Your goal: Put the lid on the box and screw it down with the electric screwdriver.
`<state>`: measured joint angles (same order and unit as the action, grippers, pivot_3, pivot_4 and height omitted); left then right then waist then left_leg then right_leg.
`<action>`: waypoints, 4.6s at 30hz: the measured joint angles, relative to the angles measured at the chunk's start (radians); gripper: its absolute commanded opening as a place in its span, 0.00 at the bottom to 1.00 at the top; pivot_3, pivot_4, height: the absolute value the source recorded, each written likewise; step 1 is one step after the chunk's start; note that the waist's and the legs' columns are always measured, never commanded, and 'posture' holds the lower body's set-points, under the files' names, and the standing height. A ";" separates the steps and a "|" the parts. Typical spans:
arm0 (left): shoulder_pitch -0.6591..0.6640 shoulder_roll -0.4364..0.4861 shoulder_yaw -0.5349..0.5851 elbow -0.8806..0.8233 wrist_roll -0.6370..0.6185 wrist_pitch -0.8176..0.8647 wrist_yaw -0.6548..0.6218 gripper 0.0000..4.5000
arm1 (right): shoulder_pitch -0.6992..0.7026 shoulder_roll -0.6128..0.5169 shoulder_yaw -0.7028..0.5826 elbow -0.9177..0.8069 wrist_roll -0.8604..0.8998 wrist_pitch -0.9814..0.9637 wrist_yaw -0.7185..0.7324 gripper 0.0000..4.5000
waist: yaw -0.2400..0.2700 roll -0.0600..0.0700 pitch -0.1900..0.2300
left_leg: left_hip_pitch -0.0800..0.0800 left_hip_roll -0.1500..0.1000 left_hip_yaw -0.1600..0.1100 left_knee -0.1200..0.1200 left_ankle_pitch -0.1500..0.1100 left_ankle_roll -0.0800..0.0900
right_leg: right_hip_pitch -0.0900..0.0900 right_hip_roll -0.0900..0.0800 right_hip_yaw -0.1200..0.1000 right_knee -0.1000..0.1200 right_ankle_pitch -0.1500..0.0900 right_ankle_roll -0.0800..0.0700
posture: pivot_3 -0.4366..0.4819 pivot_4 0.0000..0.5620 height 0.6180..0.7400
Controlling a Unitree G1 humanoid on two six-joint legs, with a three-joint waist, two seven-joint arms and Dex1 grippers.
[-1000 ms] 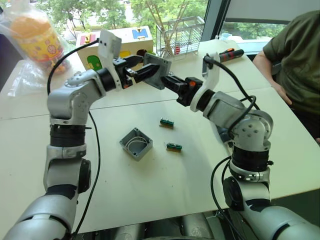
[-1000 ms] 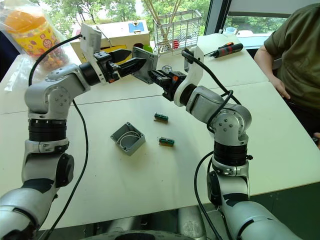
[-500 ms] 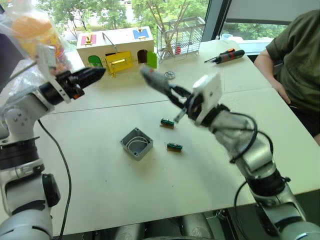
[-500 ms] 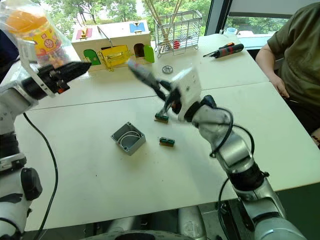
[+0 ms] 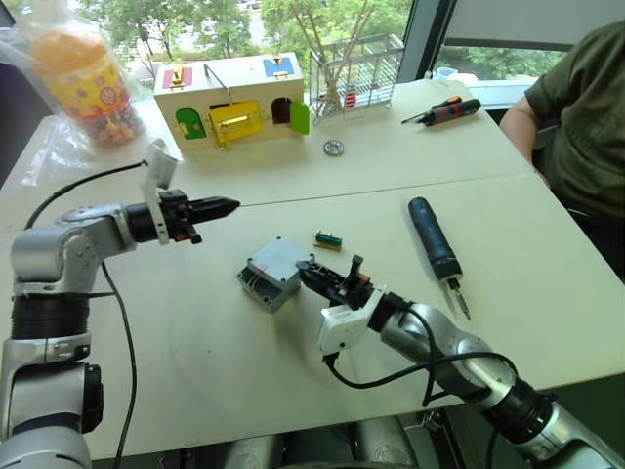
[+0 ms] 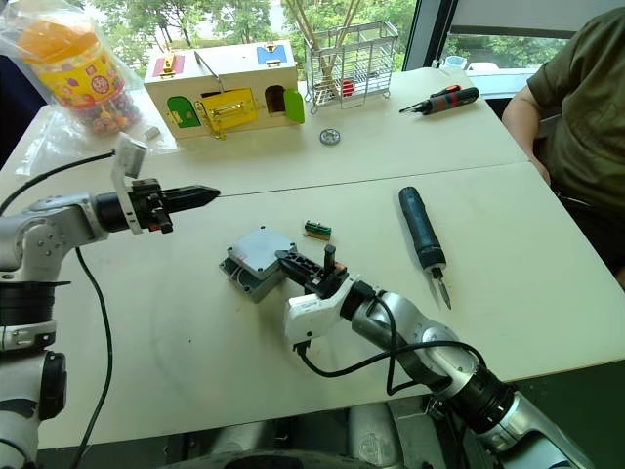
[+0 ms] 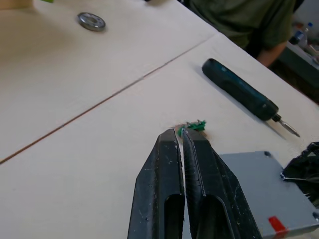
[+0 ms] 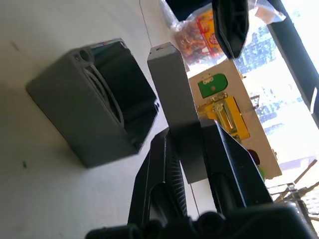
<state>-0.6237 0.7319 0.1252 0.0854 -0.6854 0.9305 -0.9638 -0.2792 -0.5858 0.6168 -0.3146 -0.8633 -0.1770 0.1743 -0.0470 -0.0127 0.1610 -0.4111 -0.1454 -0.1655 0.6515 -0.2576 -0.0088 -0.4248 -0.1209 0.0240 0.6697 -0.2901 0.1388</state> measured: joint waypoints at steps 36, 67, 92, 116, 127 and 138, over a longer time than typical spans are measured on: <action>-0.135 -0.073 -0.148 0.123 0.110 -0.022 -0.089 0.04 | 0.062 0.167 -0.044 0.048 -0.233 -0.001 0.008 0.03 | 0.005 0.000 0.000 | 0.000 0.000 -0.001 0.000 0.001 -0.001 | 0.001 0.001 0.000 0.000 0.000 0.000 | 0.48 0.27 1.00; -0.122 -0.046 -0.219 0.096 0.166 -0.038 -0.162 0.04 | 0.119 0.237 -0.030 0.066 -0.342 0.014 -0.042 0.03 | 0.006 0.000 -0.001 | 0.000 0.000 -0.001 0.000 0.001 -0.001 | 0.001 0.001 0.000 0.000 0.000 0.000 | 0.48 0.27 1.00; -0.074 -0.033 -0.276 0.093 0.246 -0.131 -0.240 0.04 | 0.138 0.214 -0.033 0.043 -0.379 -0.007 -0.068 0.03 | 0.007 0.000 -0.001 | 0.000 0.000 -0.001 0.000 0.001 -0.001 | 0.001 0.001 0.000 0.000 0.000 0.000 | 0.48 0.27 1.00; 0.003 -0.047 -0.365 0.107 0.438 -0.528 -0.294 0.02 | 0.238 0.129 -0.091 -0.085 -0.325 -0.063 -0.029 0.93 | 0.039 0.002 -0.033 | 0.022 0.001 -0.001 -0.004 -0.003 0.001 | 0.020 0.002 0.001 -0.007 -0.002 0.000 | 0.48 0.27 1.00; 0.005 -0.027 -0.276 0.115 0.298 -0.250 -0.323 0.02 | 0.307 0.216 -0.304 -0.186 0.248 0.024 0.114 0.81 | 0.032 0.002 -0.031 | 0.022 0.003 -0.002 -0.005 -0.003 0.001 | 0.025 0.003 0.001 -0.007 -0.002 0.000 | 0.48 0.27 1.00; 0.150 -0.003 -0.032 0.027 0.190 -0.105 -0.136 0.00 | 0.144 0.416 -0.439 -0.376 0.950 0.912 0.362 0.00 | 0.042 0.005 -0.029 | 0.019 0.003 -0.003 -0.005 -0.004 0.001 | 0.019 0.003 0.000 -0.008 -0.003 -0.001 | 0.48 0.27 1.00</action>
<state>-0.4732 0.7290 0.0932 0.1121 -0.4954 0.8259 -1.0993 -0.1347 -0.1693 0.1774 -0.6905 0.0871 0.7353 0.5368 -0.0055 -0.0081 0.1321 -0.3918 -0.1425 -0.1688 0.6461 -0.2616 -0.0077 -0.4063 -0.1184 0.0244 0.6617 -0.2928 0.1382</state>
